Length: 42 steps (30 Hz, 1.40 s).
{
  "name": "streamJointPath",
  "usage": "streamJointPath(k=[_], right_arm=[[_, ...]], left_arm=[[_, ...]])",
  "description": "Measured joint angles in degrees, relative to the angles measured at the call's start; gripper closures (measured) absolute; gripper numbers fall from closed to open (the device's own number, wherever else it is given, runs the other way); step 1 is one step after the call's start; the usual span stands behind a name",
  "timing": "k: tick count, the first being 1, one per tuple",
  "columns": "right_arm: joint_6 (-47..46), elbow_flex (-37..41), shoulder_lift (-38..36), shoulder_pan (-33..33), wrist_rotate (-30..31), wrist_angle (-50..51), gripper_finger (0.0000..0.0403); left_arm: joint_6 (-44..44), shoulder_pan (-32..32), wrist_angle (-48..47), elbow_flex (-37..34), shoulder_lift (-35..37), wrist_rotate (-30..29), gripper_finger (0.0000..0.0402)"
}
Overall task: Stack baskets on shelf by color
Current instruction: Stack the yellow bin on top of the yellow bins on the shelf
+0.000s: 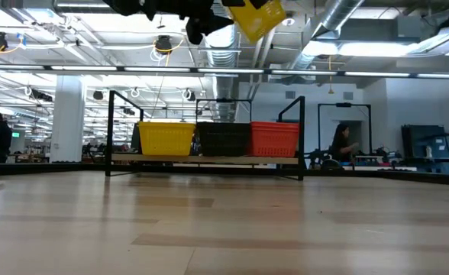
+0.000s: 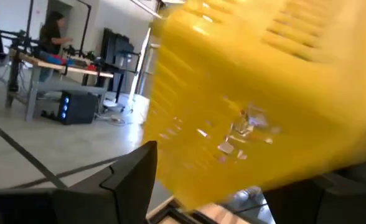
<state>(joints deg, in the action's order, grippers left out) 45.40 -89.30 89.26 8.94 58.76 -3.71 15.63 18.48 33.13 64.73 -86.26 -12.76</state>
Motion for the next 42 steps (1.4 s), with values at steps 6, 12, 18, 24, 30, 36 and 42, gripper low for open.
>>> streamJointPath(k=[6,12,18,24,30,36,42], right_arm=[[0.13,0.00,-1.54,-2.78,0.69,0.53,0.0403],[1.12,0.04,-2.87,-6.17,3.60,0.69,0.0403],[1.30,0.04,-3.07,-9.32,6.00,0.84,0.0399],[1.21,0.00,-3.13,-11.80,5.84,0.84,0.0395],[1.65,0.00,-3.09,-11.45,5.64,0.00,0.0351],[11.71,0.17,-2.76,-9.52,9.42,-7.56,0.0247],[27.59,-1.49,-2.56,-12.95,13.91,-20.49,0.0152]], left_arm=[[-4.06,0.16,0.59,-0.02,-0.18,-0.44,0.0187],[-5.91,0.72,2.08,-0.02,-0.13,2.60,0.0254],[-8.58,1.10,2.38,-0.02,-0.11,3.39,0.0385],[-8.54,2.16,2.92,-0.02,-0.11,4.01,0.0400],[-8.37,2.43,3.61,-0.02,-0.11,3.94,0.0401],[-7.45,2.58,4.38,0.18,-0.07,4.12,0.0401],[-6.76,3.26,2.05,0.43,0.12,5.02,0.0401]])
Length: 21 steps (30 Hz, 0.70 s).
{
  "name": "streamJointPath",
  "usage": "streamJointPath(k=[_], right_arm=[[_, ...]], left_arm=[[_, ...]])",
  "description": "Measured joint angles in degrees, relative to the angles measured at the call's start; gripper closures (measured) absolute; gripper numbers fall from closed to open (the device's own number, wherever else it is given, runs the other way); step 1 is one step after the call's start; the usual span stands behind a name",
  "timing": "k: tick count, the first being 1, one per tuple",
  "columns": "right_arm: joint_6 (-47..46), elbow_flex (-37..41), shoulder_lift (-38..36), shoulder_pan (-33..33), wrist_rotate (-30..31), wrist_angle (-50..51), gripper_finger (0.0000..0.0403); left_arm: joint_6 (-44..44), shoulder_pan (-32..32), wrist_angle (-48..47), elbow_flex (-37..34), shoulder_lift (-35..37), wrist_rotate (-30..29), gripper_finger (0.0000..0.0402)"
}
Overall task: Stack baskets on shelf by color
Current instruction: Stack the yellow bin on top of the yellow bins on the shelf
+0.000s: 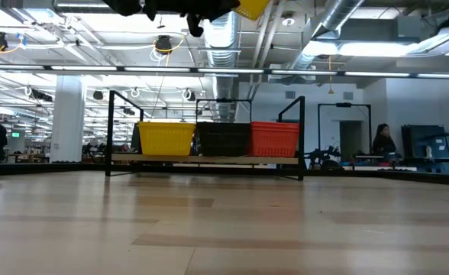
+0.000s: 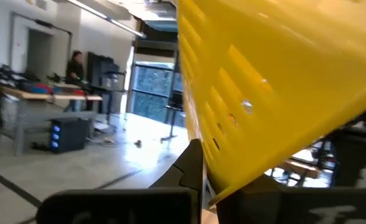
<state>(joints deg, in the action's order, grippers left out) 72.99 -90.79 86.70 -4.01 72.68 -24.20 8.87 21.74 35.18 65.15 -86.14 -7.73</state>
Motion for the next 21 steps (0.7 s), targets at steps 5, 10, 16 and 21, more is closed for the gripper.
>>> streamJointPath(k=[5,10,16,21], right_arm=[[2.72,-4.48,0.02,-6.27,1.43,0.59,0.0138],[0.40,-7.41,-2.11,-11.43,1.66,-0.22,0.0138],[-1.62,-8.41,-1.81,-17.29,2.06,0.94,0.0138],[-0.98,-9.32,-4.30,-21.04,4.01,0.83,0.0138]], left_arm=[[3.94,1.72,-4.04,0.17,0.75,3.07,0.0401],[3.52,4.59,-7.87,-0.81,0.60,-4.05,0.0401],[6.20,9.22,-14.01,-0.31,3.07,-0.34,0.0401],[9.46,10.63,-22.44,-0.67,4.95,2.22,0.0401]])
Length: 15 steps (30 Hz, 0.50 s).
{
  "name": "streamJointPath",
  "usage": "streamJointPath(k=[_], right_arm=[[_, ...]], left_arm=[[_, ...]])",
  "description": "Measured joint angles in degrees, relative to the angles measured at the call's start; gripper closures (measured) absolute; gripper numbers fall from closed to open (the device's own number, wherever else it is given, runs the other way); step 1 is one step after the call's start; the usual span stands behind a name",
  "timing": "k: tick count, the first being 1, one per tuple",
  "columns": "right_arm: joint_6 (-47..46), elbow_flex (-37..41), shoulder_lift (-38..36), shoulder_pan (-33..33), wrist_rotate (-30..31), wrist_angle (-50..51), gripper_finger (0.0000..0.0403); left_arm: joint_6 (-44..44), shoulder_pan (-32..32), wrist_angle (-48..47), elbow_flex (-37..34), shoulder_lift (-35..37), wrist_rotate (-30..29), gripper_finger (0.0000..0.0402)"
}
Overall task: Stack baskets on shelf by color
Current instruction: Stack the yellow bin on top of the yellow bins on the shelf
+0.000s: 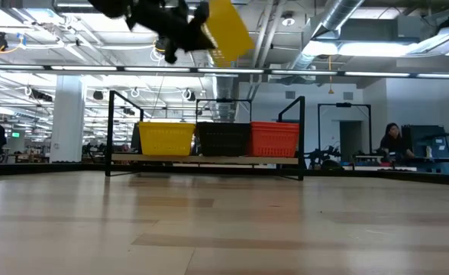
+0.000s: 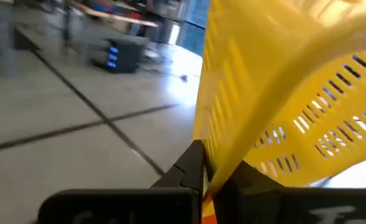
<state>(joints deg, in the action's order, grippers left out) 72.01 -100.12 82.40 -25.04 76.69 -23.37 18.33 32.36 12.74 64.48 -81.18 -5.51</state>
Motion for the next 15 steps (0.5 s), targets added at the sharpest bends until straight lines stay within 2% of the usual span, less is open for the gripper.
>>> streamJointPath(k=[6,10,15], right_arm=[[0.05,0.35,-2.74,-2.23,0.64,1.54,0.0138],[-0.04,0.13,-7.07,-1.81,1.43,3.56,0.0138],[-0.04,0.22,-9.34,-0.35,1.35,7.15,0.0138]], left_arm=[[5.55,0.25,-21.26,0.01,9.82,3.37,0.0401],[10.03,-0.13,-35.32,0.38,19.46,7.93,0.0401],[21.49,-0.84,-50.25,0.24,27.94,10.29,0.0401]])
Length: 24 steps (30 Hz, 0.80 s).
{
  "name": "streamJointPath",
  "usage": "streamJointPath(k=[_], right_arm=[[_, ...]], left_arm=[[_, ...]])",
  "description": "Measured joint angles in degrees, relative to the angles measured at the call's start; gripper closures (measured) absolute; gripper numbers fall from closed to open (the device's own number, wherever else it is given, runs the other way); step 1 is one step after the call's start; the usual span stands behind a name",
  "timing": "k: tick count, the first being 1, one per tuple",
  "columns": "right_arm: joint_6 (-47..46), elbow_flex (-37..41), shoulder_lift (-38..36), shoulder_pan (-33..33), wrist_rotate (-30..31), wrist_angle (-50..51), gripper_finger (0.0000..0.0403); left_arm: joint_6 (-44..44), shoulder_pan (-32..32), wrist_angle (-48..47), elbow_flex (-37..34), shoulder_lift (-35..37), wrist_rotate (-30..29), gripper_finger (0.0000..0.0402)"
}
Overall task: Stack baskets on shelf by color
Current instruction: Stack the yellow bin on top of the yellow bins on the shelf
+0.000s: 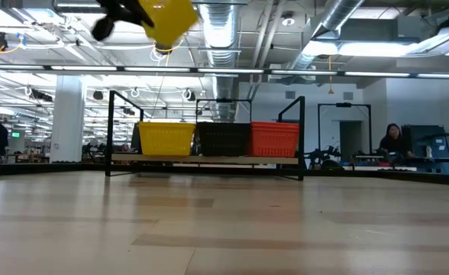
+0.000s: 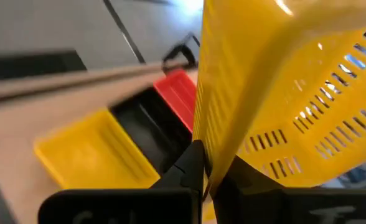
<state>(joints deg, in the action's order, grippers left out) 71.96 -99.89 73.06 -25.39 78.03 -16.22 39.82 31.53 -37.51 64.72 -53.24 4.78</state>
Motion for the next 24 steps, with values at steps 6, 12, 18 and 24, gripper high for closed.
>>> streamJointPath(k=[6,12,18,24], right_arm=[[0.02,0.00,-0.70,2.91,-0.08,2.50,0.0138],[-0.08,0.11,0.06,4.56,-0.10,6.58,0.0138],[-0.32,0.41,0.44,5.25,-0.06,9.54,0.0138],[-1.45,0.43,0.42,5.30,1.42,11.86,0.0138]], left_arm=[[9.31,-5.08,-6.53,0.00,2.12,-0.58,0.0401],[14.72,-8.33,-5.48,0.00,-2.42,4.34,0.0401],[15.10,-8.63,-5.37,-0.02,-10.28,13.76,0.0401],[15.69,-7.47,-3.66,-0.02,-15.73,25.27,0.0401]])
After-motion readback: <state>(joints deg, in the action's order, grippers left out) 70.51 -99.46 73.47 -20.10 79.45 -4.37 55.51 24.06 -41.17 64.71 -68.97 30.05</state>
